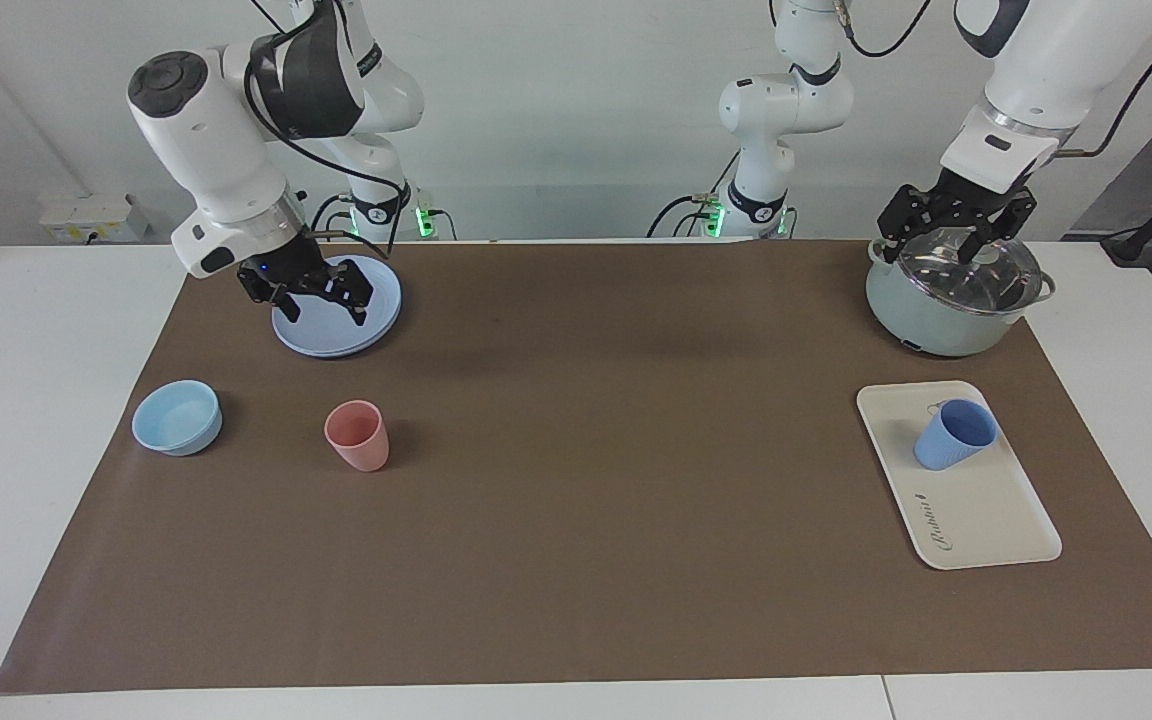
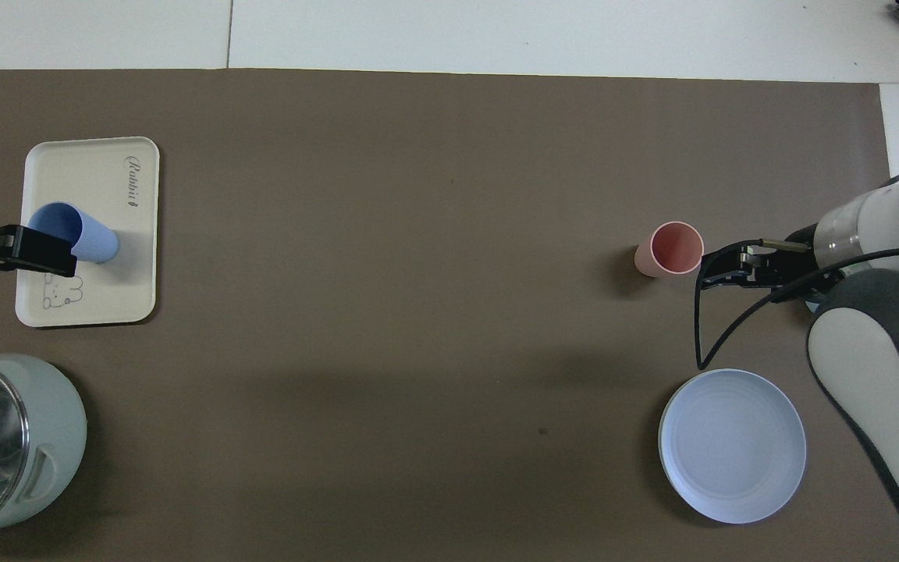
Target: Place cup on tray
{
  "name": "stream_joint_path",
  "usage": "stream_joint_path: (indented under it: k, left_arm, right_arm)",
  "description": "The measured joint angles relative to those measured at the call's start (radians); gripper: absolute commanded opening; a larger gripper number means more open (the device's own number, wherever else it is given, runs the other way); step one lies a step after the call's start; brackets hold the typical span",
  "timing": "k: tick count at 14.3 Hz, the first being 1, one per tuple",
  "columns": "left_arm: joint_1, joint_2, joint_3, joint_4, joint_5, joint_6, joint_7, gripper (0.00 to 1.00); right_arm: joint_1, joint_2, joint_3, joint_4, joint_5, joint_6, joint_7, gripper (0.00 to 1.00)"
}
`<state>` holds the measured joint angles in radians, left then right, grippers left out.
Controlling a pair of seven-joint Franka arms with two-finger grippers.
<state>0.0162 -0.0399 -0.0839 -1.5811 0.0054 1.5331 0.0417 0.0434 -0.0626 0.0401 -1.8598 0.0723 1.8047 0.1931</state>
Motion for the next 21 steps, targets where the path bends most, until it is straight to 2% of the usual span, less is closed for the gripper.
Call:
stream_joint_path:
  k: [8, 18, 21]
  left_arm:
    - [0.002, 0.004, -0.004, -0.013, -0.008, 0.012, 0.001, 1.00]
    - [0.017, 0.004, 0.000, -0.019, -0.014, 0.017, 0.011, 1.00]
    - [0.017, 0.004, 0.000, -0.019, -0.014, 0.017, 0.011, 1.00]
  right_arm:
    - [0.007, 0.040, 0.002, 0.248, -0.093, -0.186, -0.112, 1.00]
    - [-0.035, 0.036, -0.025, 0.276, -0.092, -0.203, -0.118, 1.00]
    - [-0.035, 0.033, -0.022, 0.276, -0.092, -0.240, -0.118, 1.00]
